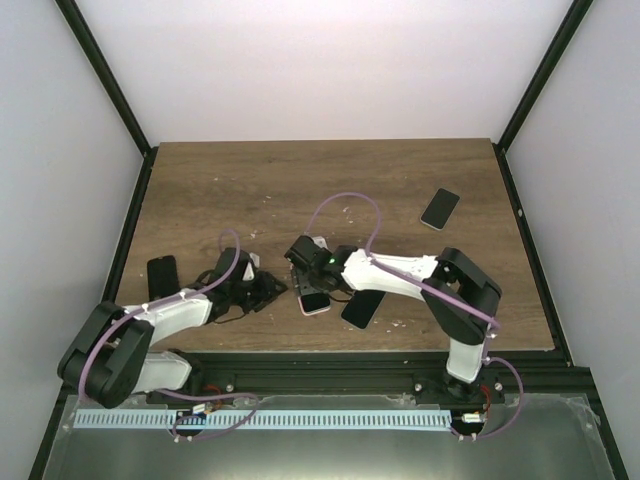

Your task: Put the phone into the phone case

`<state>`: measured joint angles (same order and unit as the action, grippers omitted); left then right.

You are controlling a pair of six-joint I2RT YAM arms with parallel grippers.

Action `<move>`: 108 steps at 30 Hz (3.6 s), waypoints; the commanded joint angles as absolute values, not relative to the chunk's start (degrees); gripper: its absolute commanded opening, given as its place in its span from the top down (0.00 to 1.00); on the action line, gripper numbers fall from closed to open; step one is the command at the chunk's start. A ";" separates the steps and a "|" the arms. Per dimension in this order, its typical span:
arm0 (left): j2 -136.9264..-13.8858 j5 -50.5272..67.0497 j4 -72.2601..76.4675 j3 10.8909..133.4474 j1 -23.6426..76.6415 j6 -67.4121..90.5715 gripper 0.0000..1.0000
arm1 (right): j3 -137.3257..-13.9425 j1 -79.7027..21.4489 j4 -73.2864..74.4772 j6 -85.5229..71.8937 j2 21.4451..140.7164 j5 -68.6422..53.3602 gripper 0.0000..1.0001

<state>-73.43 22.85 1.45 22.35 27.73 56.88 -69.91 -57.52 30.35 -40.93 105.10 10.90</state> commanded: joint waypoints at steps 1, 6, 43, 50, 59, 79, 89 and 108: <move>-75.90 25.71 5.71 24.75 27.51 54.01 0.58 | -66.31 -55.86 26.89 -39.49 99.94 10.47 0.30; -80.46 29.27 9.54 26.13 27.53 53.10 0.62 | -59.95 -52.34 20.80 -38.04 96.14 4.46 0.54; -90.96 34.95 16.17 29.30 30.12 52.12 0.70 | -47.22 -49.08 -1.59 -41.60 96.55 -7.96 0.88; -89.33 34.29 15.19 28.99 30.75 52.73 0.73 | -44.72 -50.70 -4.29 -45.65 95.60 -6.46 0.88; -82.61 27.75 3.57 28.58 29.78 51.39 0.77 | -45.00 -52.82 -0.35 -48.87 92.05 -3.52 0.83; -80.71 28.67 2.53 26.67 27.09 49.79 0.66 | -44.07 -48.68 -3.51 -45.27 93.50 -13.22 0.36; -83.15 32.85 7.76 24.08 27.13 49.40 0.63 | -42.72 -48.69 -9.80 -48.24 97.62 -18.55 0.28; -80.42 38.44 13.18 18.80 27.16 52.60 0.62 | -36.94 -46.76 -30.73 -58.56 94.12 -34.13 0.28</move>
